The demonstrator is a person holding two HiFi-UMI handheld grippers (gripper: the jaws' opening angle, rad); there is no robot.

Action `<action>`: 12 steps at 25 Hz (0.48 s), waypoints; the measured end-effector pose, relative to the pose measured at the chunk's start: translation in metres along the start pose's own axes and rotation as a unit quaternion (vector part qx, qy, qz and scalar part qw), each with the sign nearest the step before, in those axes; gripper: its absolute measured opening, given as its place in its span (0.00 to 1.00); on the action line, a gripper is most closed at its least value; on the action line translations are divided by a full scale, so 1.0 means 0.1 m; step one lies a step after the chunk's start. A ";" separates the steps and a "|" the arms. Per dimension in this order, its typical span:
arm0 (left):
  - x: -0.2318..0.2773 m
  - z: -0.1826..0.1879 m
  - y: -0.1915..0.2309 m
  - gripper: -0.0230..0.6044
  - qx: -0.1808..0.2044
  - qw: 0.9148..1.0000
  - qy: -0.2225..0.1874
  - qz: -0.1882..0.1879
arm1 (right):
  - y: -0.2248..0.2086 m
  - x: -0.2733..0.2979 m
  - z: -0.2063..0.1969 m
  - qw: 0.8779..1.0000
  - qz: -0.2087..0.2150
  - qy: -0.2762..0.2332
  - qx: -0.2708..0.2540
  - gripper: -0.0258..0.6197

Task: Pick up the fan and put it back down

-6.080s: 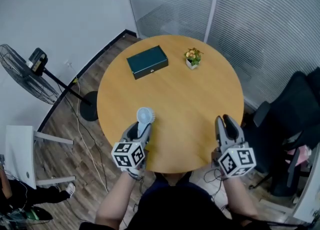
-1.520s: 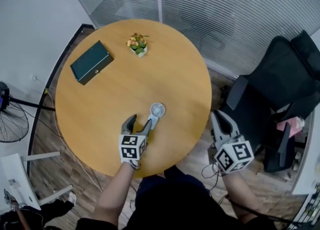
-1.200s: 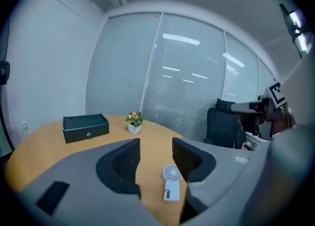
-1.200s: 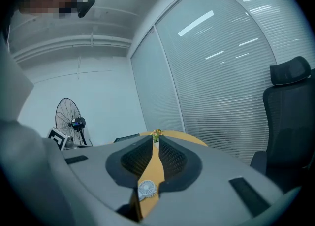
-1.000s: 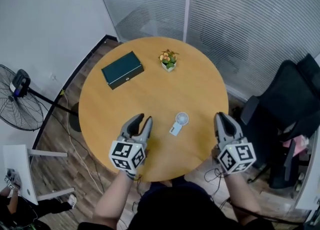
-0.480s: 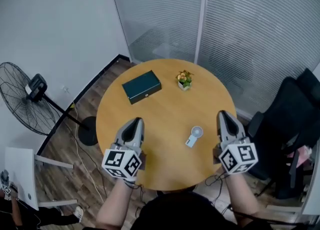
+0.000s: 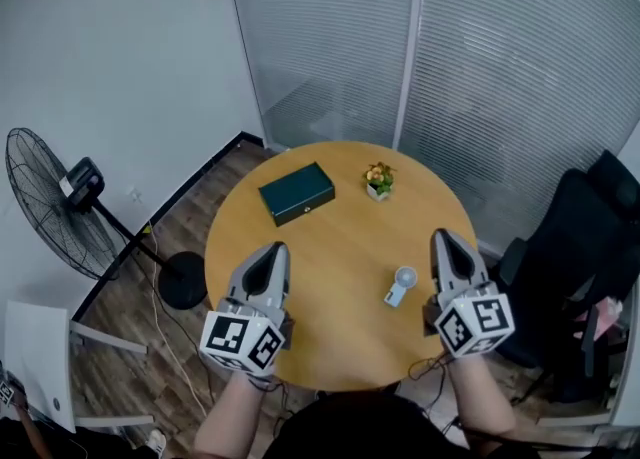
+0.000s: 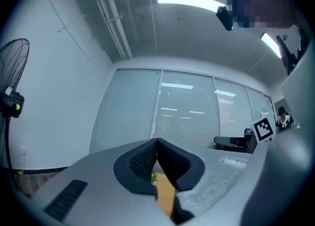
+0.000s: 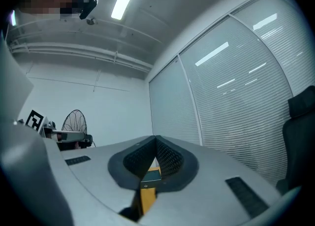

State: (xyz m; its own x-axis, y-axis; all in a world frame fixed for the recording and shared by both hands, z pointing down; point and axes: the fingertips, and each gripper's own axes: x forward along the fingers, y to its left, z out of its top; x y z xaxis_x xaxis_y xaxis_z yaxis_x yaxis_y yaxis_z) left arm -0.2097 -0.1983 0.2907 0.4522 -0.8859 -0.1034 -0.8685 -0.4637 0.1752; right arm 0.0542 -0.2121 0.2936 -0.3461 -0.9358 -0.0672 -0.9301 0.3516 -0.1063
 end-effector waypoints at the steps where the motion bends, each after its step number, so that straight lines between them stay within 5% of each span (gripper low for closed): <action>1: -0.03 0.05 0.02 0.05 0.010 1.000 -0.003 -0.001 | 0.05 0.00 0.01 1.000 -0.003 -0.002 -0.004 0.04; 12: -0.35 0.11 0.31 0.05 0.037 0.999 0.001 -0.010 | 0.60 0.03 0.03 0.998 0.000 -0.019 -0.059 0.05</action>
State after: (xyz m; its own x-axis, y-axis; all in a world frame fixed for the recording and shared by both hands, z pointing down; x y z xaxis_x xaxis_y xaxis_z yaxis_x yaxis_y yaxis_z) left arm -0.2548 -0.1812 0.2894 0.4704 -0.8763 -0.1037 -0.8716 -0.4798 0.1010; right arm -0.0024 -0.1942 0.2842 -0.3439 -0.9332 -0.1043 -0.9387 0.3445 0.0122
